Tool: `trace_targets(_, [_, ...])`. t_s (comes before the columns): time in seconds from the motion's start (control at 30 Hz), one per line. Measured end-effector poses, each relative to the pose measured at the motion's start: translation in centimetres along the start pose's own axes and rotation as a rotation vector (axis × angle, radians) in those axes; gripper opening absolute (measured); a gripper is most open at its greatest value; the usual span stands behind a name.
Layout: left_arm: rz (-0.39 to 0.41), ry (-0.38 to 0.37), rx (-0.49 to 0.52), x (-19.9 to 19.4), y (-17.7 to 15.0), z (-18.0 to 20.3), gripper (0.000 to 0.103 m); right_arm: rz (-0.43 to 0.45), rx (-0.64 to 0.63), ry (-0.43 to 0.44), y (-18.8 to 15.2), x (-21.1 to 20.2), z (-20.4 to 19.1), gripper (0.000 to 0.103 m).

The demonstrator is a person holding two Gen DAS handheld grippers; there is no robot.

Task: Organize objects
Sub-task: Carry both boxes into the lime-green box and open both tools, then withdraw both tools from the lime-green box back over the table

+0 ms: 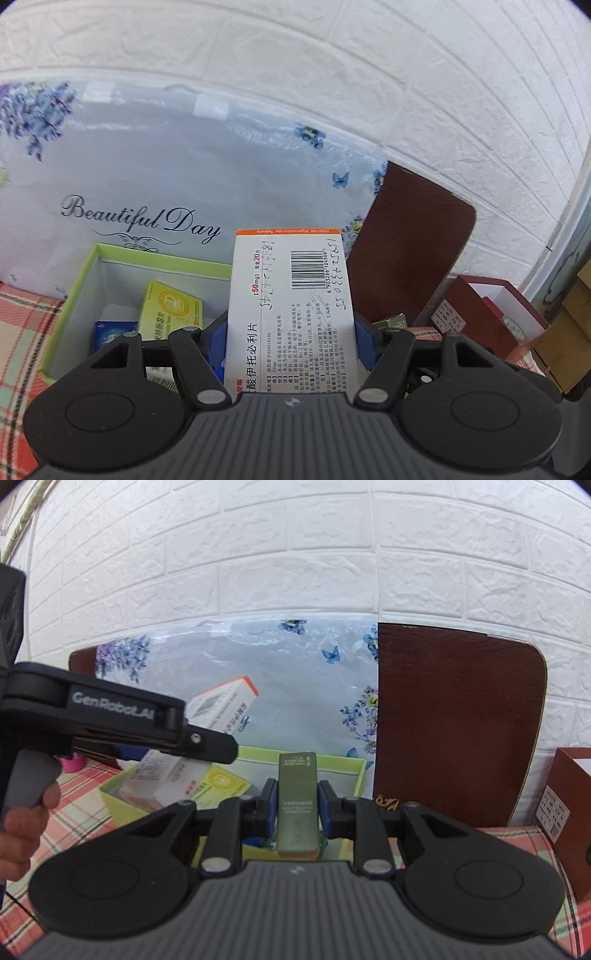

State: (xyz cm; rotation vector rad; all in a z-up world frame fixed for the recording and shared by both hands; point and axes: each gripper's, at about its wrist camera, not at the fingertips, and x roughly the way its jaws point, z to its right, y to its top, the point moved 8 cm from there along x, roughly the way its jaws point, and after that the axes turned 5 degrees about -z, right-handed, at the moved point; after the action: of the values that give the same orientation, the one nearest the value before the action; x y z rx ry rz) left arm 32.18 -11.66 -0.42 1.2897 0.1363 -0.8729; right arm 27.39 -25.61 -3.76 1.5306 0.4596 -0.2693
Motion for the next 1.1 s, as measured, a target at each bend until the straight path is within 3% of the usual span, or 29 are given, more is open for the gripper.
trace_targets(0.13, [-0.002, -0.014, -0.025, 3.2, 0.9, -0.7, 0.069, -0.007, -0.027, -0.018, -0.2, 2.8, 0.3, 0.023])
trace_targets(0.17, [0.004, -0.015, -0.024, 3.8, 1.0, -0.8, 0.073, -0.01, -0.04, -0.023, -0.4, 3.3, 0.4, 0.037])
trace_targets(0.2, [-0.003, -0.006, -0.016, 4.4, 0.9, -1.0, 0.084, -0.014, -0.049, -0.032, -0.6, 3.5, 0.4, 0.048])
trace_targets(0.23, [-0.013, 0.017, -0.004, 4.8, 0.8, -1.2, 0.087, -0.003, -0.055, -0.044, -0.7, 3.5, 0.4, 0.065])
trace_targets(0.3, [-0.01, 0.041, 0.007, 5.0, 0.5, -1.8, 0.087, 0.017, -0.078, -0.065, -1.0, 3.1, 0.4, 0.071])
trace_targets(0.37, [-0.01, 0.023, -0.015, 4.8, 0.1, -2.3, 0.087, 0.017, -0.088, -0.08, -1.3, 2.8, 0.5, 0.086])
trace_targets(0.47, [-0.03, 0.022, -0.063, 4.2, -0.4, -2.9, 0.087, -0.003, -0.071, -0.09, -1.7, 2.4, 0.5, 0.095])
trace_targets(0.63, [-0.048, 0.036, -0.054, 1.4, -0.8, -1.8, 0.087, 0.002, -0.06, -0.086, -1.5, -0.1, 0.2, 0.103])
trace_targets(0.8, [-0.019, 0.061, -0.023, -3.5, -1.5, 0.2, 0.087, 0.041, -0.038, -0.082, -0.9, -4.9, 0.0, 0.103])
trace_targets(1.1, [-0.009, 0.104, 0.046, -10.8, -6.9, 2.3, 0.087, 0.049, 0.031, -0.046, -4.2, -12.6, -0.9, 0.103])
